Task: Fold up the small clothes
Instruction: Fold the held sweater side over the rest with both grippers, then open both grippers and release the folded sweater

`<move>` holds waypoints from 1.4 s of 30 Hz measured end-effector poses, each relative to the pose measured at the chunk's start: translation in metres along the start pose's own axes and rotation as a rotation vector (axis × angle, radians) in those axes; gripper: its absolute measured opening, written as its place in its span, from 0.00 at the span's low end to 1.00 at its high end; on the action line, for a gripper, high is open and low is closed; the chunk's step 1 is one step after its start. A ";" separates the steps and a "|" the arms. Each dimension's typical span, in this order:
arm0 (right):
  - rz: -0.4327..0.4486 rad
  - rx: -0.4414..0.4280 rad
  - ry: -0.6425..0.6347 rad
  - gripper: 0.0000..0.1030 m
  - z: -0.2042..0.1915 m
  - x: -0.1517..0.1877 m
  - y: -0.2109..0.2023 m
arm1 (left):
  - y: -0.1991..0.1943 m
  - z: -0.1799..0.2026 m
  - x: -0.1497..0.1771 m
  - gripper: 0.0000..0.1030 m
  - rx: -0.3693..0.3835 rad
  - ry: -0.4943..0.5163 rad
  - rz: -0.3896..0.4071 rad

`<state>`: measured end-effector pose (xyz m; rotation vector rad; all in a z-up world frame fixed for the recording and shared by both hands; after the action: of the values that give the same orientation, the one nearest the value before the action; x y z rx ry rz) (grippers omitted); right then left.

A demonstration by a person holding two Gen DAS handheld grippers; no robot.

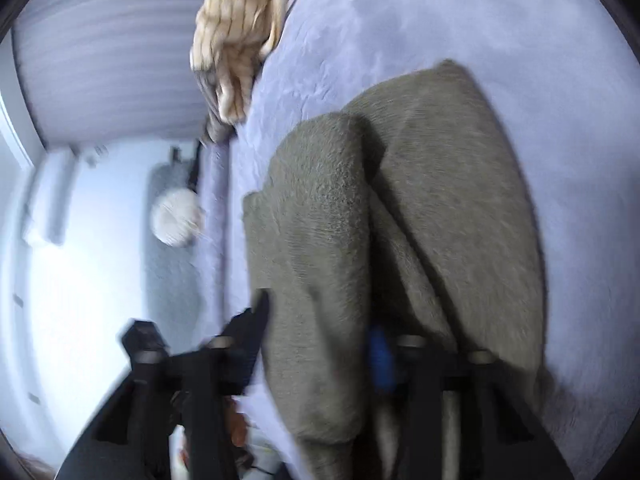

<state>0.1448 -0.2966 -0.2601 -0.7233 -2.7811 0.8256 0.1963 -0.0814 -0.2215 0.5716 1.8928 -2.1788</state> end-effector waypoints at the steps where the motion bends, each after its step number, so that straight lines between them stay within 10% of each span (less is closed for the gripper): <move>1: -0.005 0.094 -0.074 0.14 -0.005 -0.001 0.005 | 0.000 -0.001 0.001 0.74 -0.002 -0.013 -0.003; 9: 0.174 0.105 -0.265 0.13 -0.052 -0.007 -0.044 | -0.024 0.042 -0.007 0.74 0.009 0.137 0.058; 17: 0.163 0.255 -0.135 0.16 0.042 -0.005 -0.037 | 0.018 0.062 0.016 0.86 0.022 0.148 0.007; 26: 0.169 0.431 -0.209 0.25 0.029 0.021 -0.083 | -0.015 0.047 0.015 0.86 0.029 0.174 -0.019; 34: 0.073 0.331 -0.358 0.22 -0.024 0.081 -0.079 | -0.029 0.053 0.046 0.86 0.080 0.198 -0.067; 42: 0.015 0.544 -0.352 0.05 0.053 0.102 -0.063 | -0.008 0.048 0.103 0.87 0.123 0.152 -0.149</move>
<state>0.0159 -0.3181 -0.2694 -0.5356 -2.6099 1.7614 0.0919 -0.1169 -0.2519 0.6545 1.9423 -2.4235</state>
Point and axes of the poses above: each gripper's, at about its wrist camera, not at the fingertips, and y roughly the way its jaws point, z to its right, x to its underside, the point moved 10 cm from there along y, roughly the way its jaws point, and after that the axes turned 1 degree about z, right-handed, at the moved point
